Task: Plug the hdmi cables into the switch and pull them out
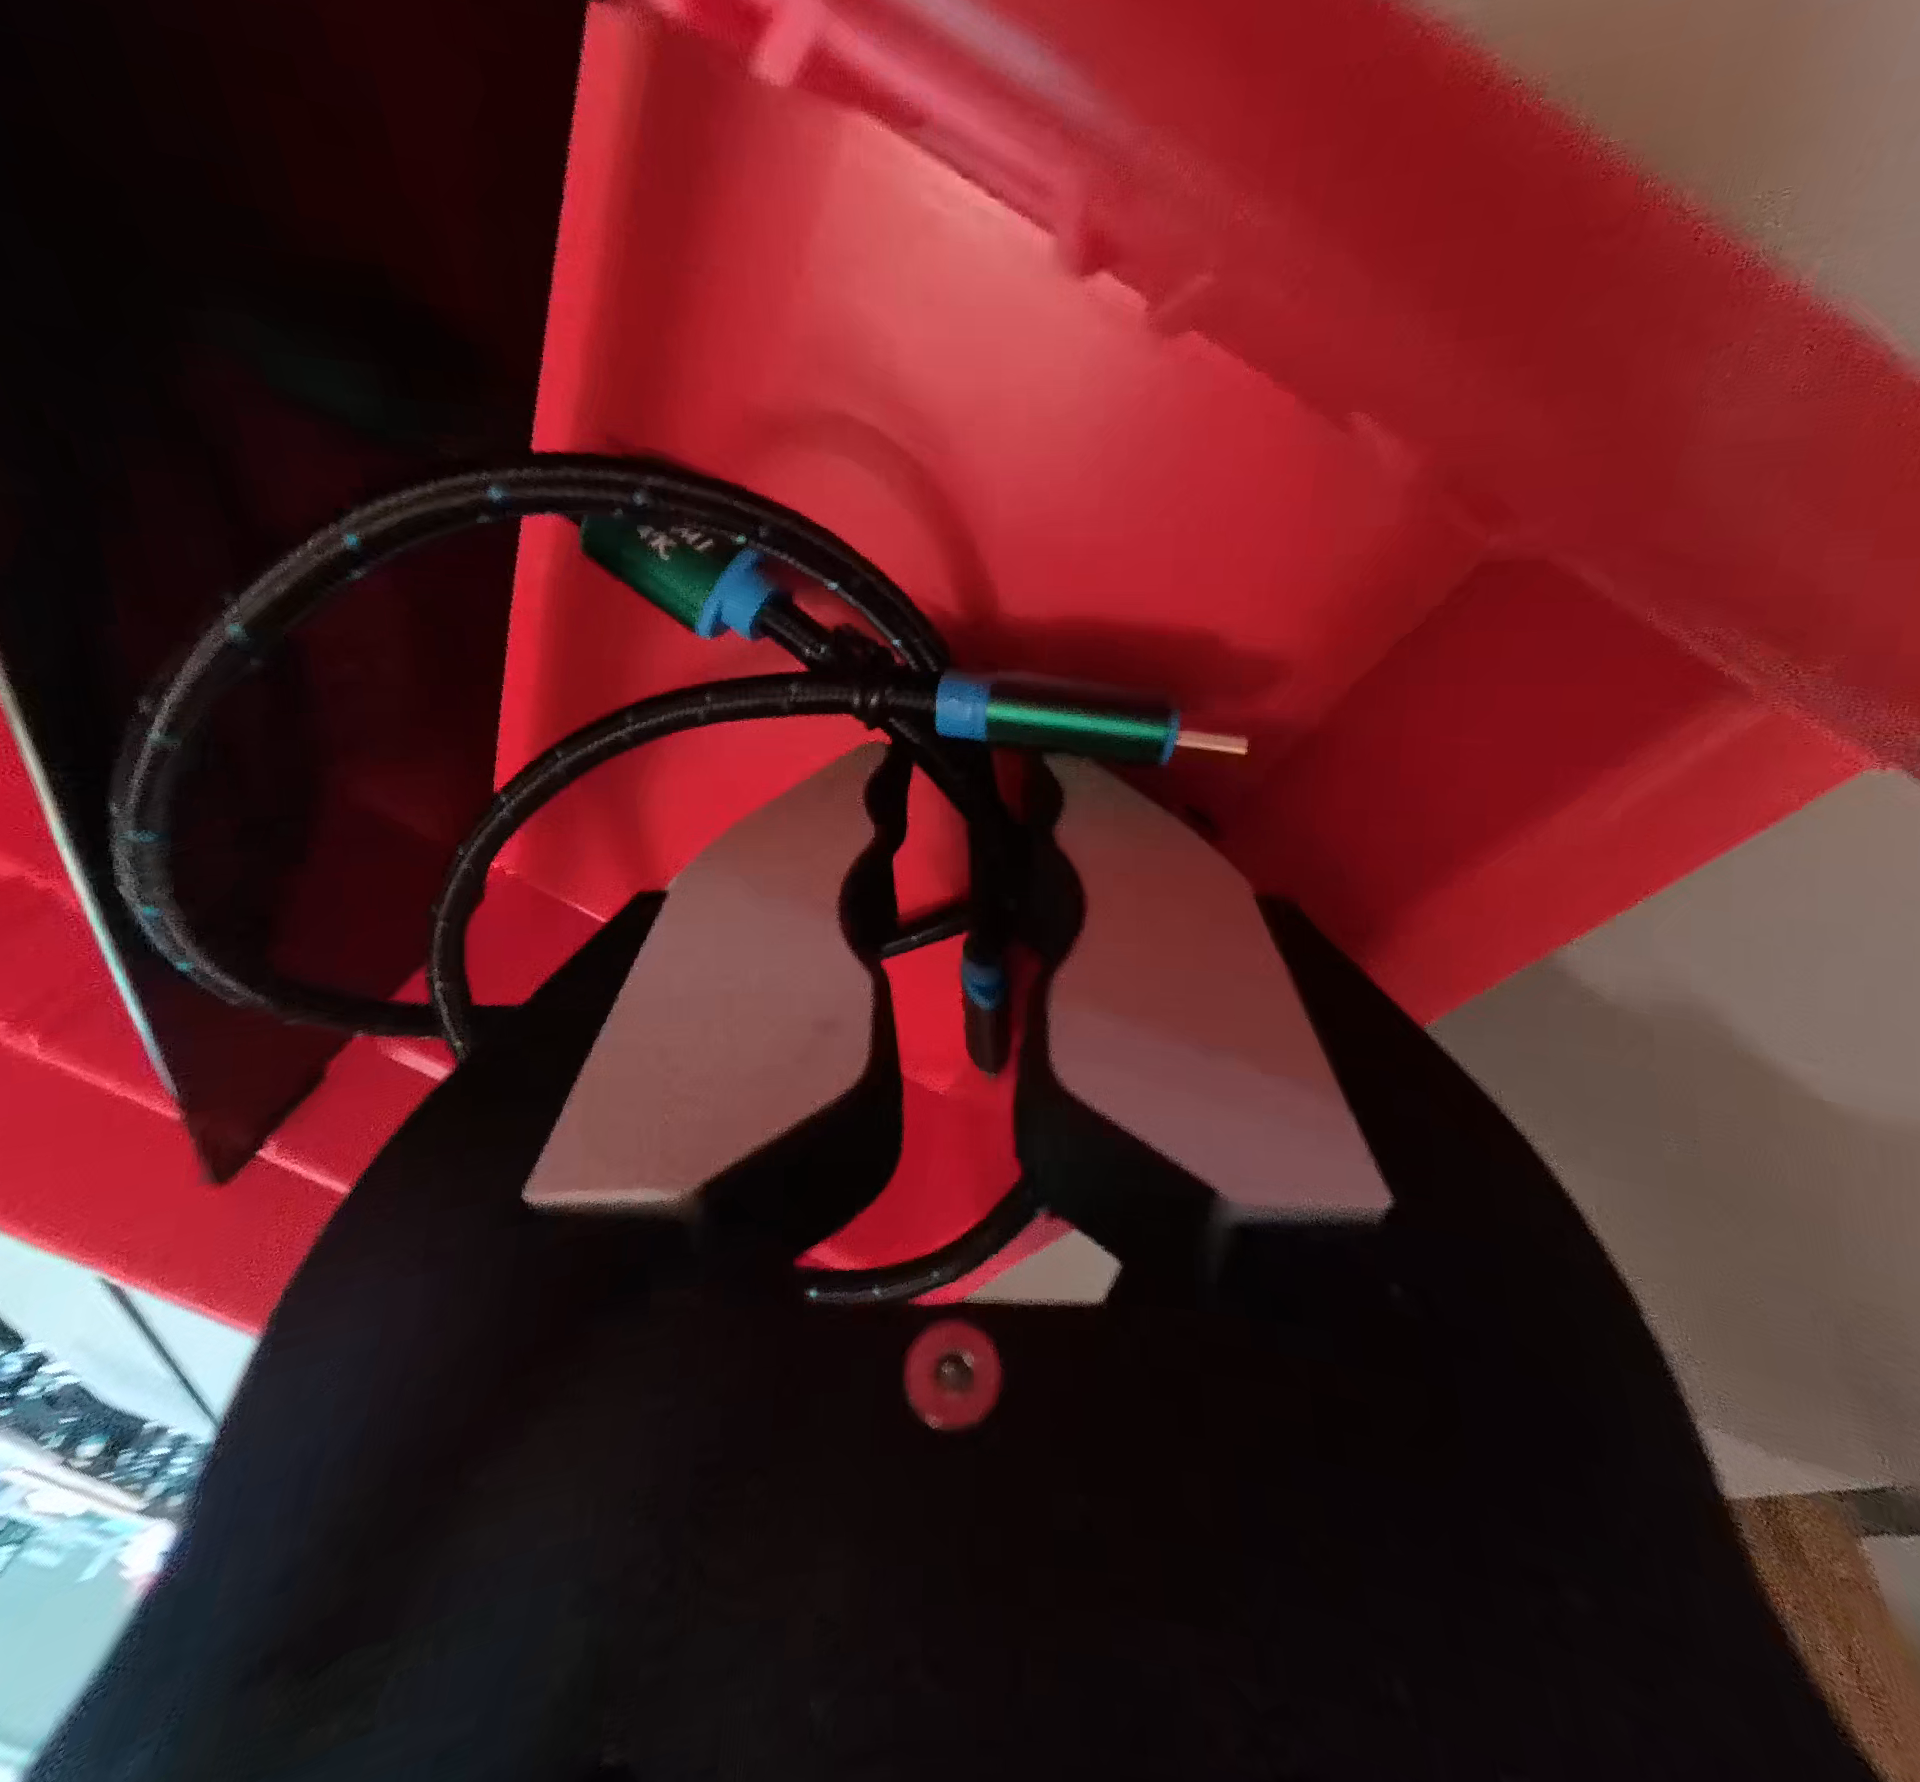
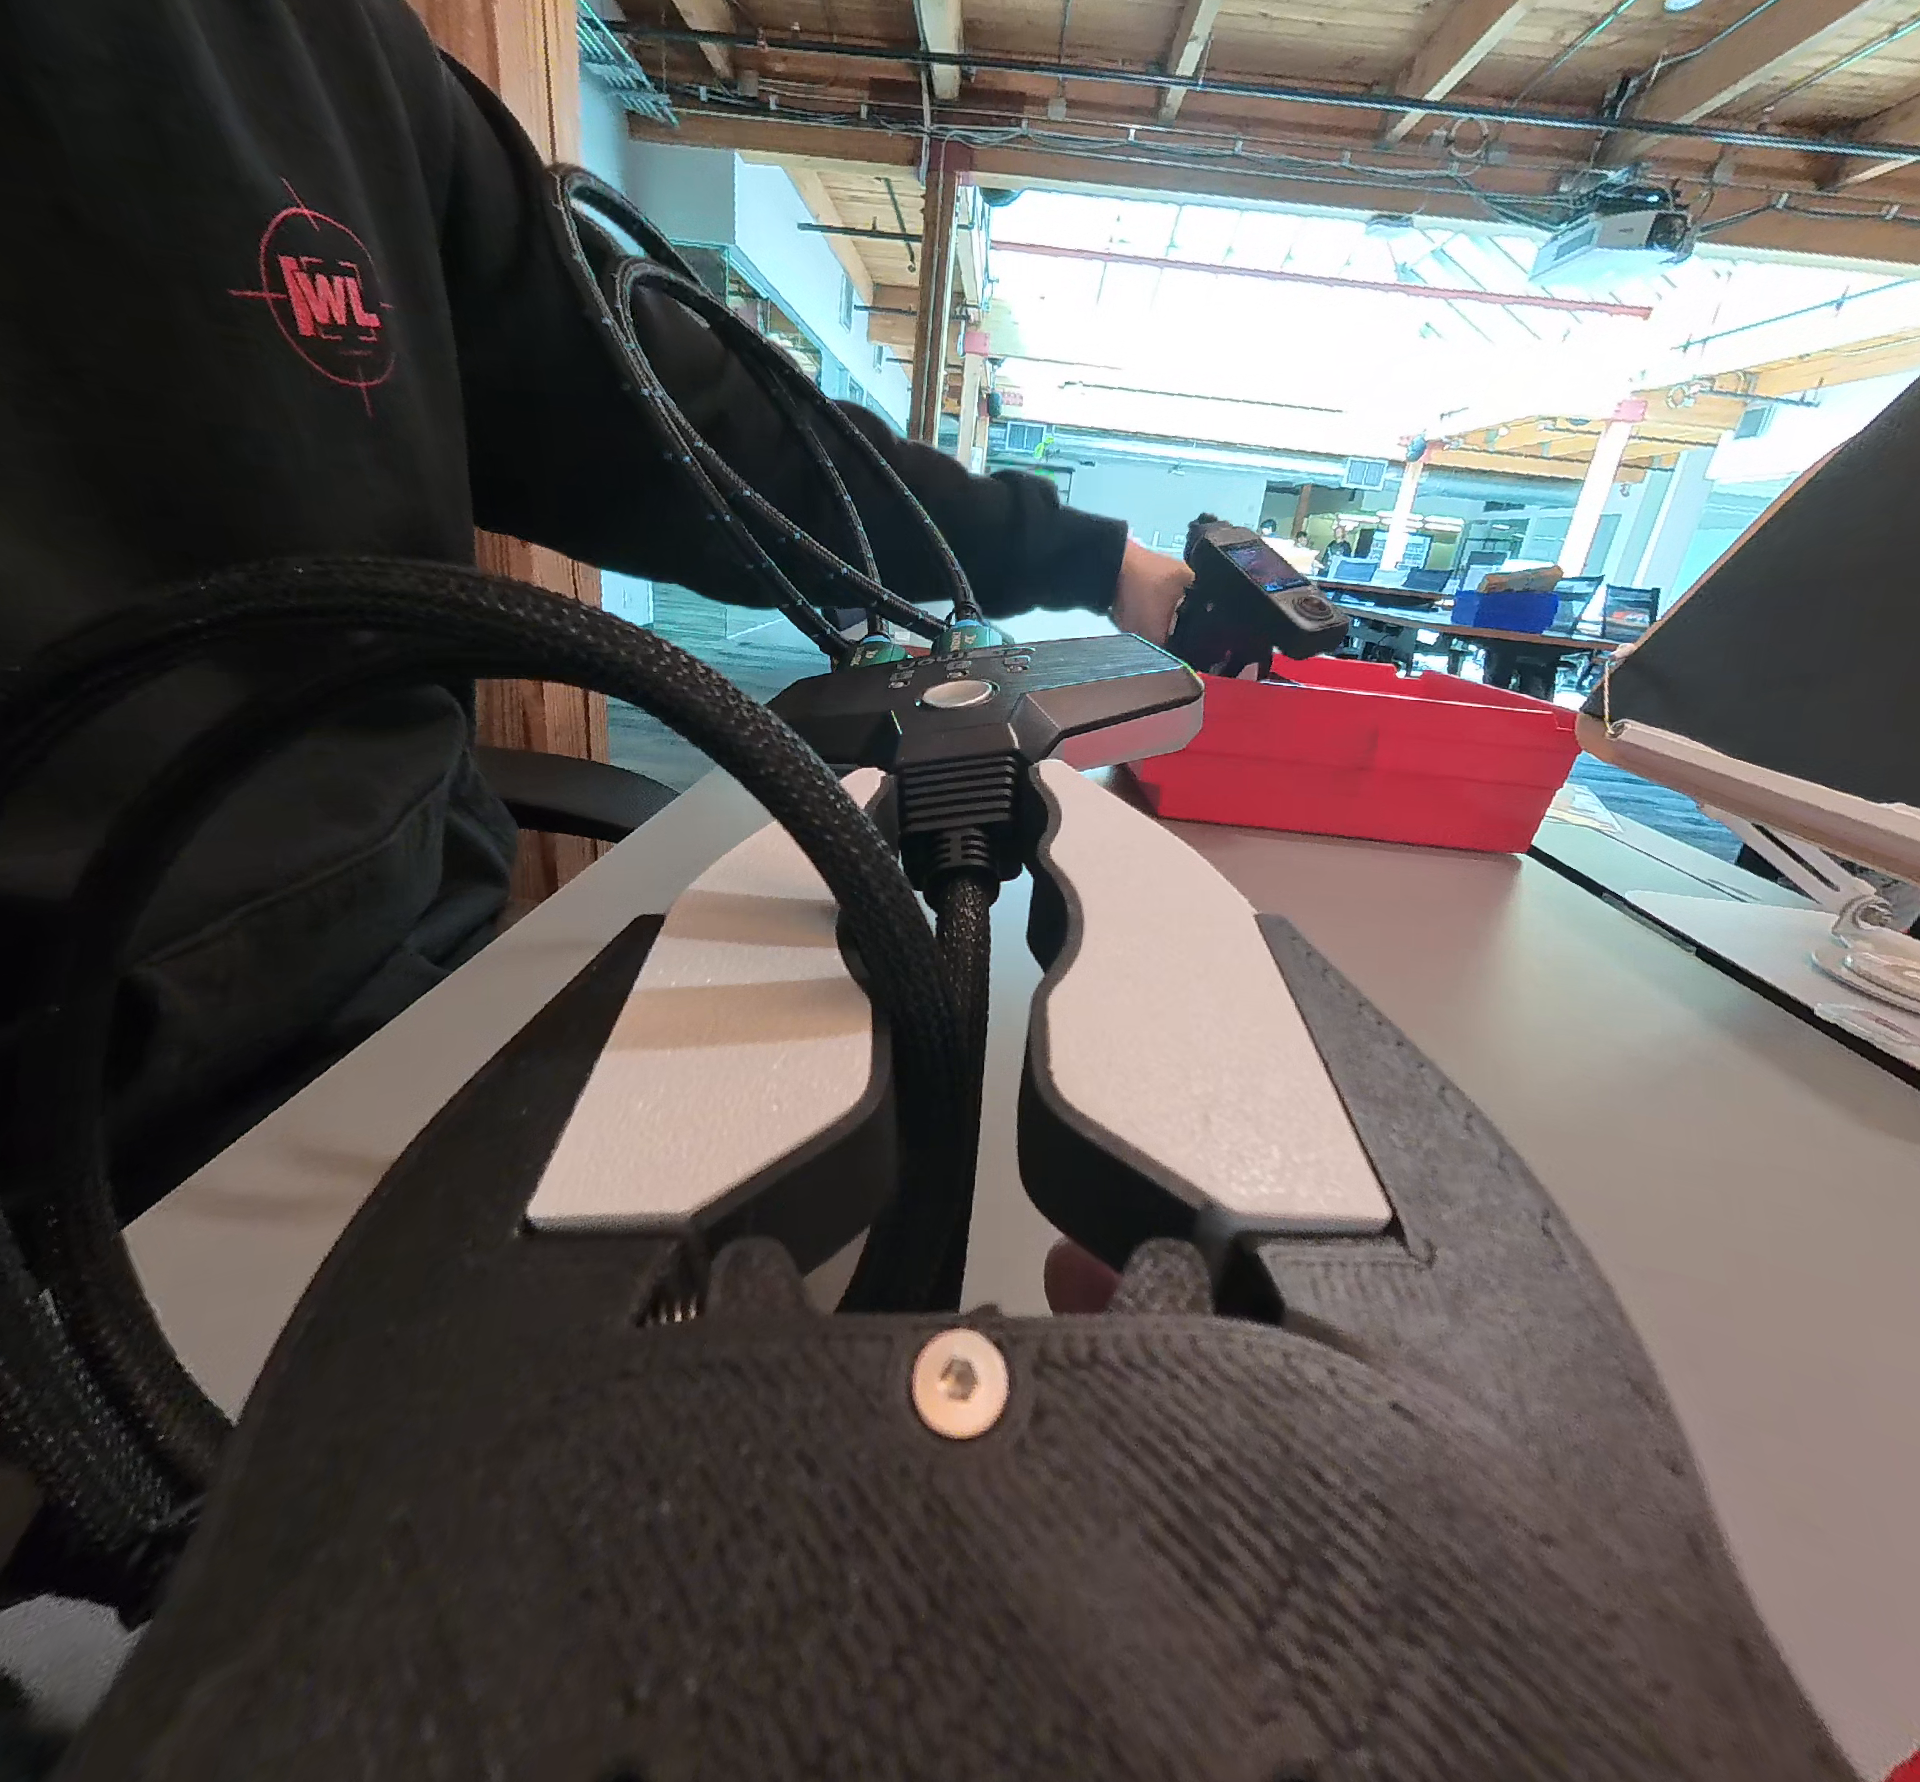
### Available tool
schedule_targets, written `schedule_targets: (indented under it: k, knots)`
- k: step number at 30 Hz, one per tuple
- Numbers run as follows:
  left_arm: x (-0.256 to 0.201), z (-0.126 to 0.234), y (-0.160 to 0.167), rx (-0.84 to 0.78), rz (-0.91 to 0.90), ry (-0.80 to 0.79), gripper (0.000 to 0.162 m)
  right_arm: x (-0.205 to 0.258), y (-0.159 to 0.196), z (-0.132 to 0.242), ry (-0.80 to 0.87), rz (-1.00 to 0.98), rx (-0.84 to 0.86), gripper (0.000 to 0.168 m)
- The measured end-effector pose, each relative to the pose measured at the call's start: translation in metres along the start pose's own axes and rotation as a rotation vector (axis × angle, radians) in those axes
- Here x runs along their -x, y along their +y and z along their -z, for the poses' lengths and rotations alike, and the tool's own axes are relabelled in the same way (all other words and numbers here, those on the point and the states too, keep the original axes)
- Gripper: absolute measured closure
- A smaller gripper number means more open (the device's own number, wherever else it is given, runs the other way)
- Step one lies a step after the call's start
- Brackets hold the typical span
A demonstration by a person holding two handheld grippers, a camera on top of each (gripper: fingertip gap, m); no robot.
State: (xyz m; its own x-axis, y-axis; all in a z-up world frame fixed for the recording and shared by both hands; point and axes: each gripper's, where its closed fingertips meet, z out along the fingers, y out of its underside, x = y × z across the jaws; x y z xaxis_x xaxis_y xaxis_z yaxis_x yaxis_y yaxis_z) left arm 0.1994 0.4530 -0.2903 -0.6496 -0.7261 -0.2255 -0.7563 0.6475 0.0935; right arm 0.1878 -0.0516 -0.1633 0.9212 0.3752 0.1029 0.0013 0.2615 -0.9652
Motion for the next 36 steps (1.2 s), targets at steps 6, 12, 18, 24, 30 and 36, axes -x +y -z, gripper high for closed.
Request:
schedule_targets:
  k: [6, 12, 18, 24, 30, 36]
  knots:
    - [0.007, 0.019, 0.008, -0.038, 0.162, -0.012, 0.152, 0.000, -0.001, 0.001, 0.001, -0.003, -0.006, 0.146]
    - [0.016, 0.052, 0.019, -0.030, 0.193, -0.105, 0.156, 0.000, 0.000, 0.000, -0.003, -0.001, 0.003, 0.146]
    - [0.018, 0.063, 0.025, -0.017, 0.226, -0.155, 0.156, 0.001, -0.001, 0.000, 0.006, 0.013, -0.004, 0.146]
    - [0.022, 0.097, 0.030, -0.096, 0.261, -0.202, 0.156, 0.001, 0.000, 0.000, 0.011, 0.023, -0.003, 0.146]
    - [-0.006, 0.136, 0.037, -0.124, 0.296, -0.133, 0.156, 0.003, 0.002, -0.001, 0.010, 0.033, 0.014, 0.146]
    - [-0.115, 0.164, 0.003, -0.187, 0.208, 0.108, 0.156, 0.003, 0.002, -0.002, 0.003, 0.031, 0.018, 0.146]
